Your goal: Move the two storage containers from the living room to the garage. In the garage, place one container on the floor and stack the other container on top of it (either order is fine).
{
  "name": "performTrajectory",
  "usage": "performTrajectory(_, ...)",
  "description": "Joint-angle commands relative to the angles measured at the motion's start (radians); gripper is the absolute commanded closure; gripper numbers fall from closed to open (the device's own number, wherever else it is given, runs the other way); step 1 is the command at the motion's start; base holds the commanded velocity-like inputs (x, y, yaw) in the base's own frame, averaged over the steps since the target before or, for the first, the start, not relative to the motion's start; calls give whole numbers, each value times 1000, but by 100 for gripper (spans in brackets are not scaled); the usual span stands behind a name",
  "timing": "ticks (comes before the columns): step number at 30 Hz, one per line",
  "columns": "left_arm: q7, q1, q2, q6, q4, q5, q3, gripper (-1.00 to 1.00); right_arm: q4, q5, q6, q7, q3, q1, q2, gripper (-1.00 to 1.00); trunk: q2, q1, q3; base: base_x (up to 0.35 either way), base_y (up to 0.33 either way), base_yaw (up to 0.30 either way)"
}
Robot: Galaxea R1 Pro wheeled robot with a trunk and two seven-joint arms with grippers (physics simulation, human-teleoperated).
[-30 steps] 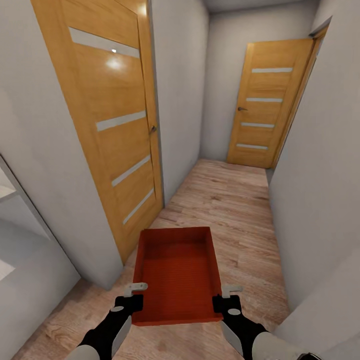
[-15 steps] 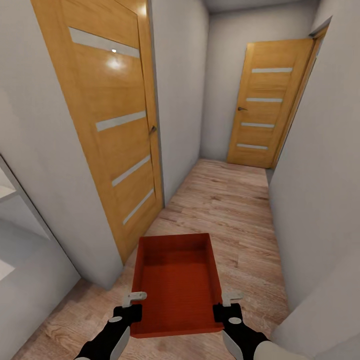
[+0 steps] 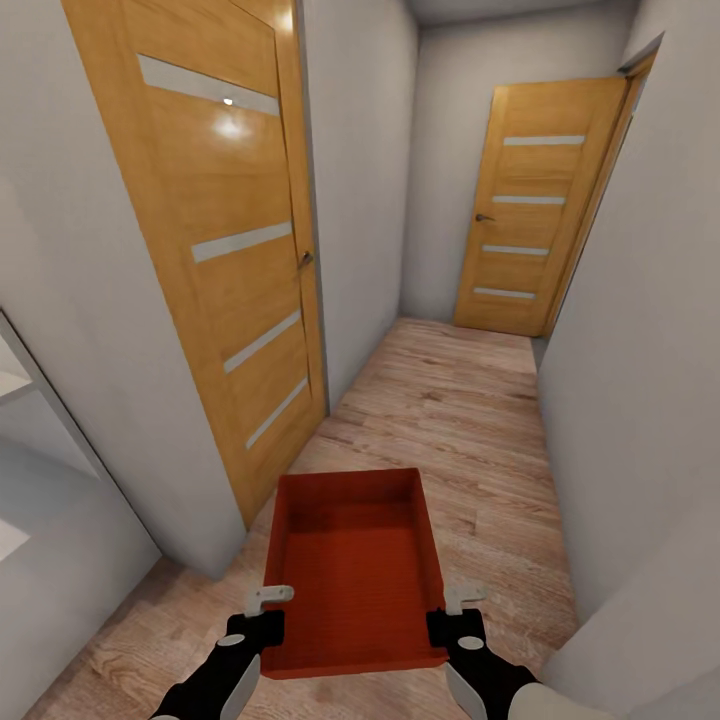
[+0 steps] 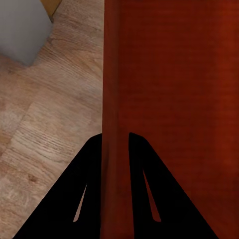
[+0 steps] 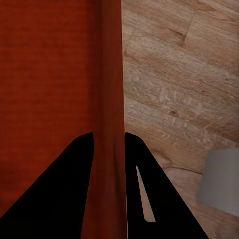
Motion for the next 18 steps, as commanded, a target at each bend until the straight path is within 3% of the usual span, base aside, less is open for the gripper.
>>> performTrajectory(1, 9, 0, 1, 6, -5, 1, -12, 100, 22, -23, -7, -10, 0, -1, -4, 100, -1, 0, -1, 0, 0, 0)
performTrajectory(14, 9, 0, 1, 7, -3, 0, -13, 100, 22, -24, -7, -10, 0, -1, -6, 100, -1, 0, -1, 2, 0, 0)
performTrajectory(18, 10, 0, 2, 8, -1, 0, -12, 100, 22, -23, -7, -10, 0, -1, -7, 100, -1, 0, -1, 227, 0, 0)
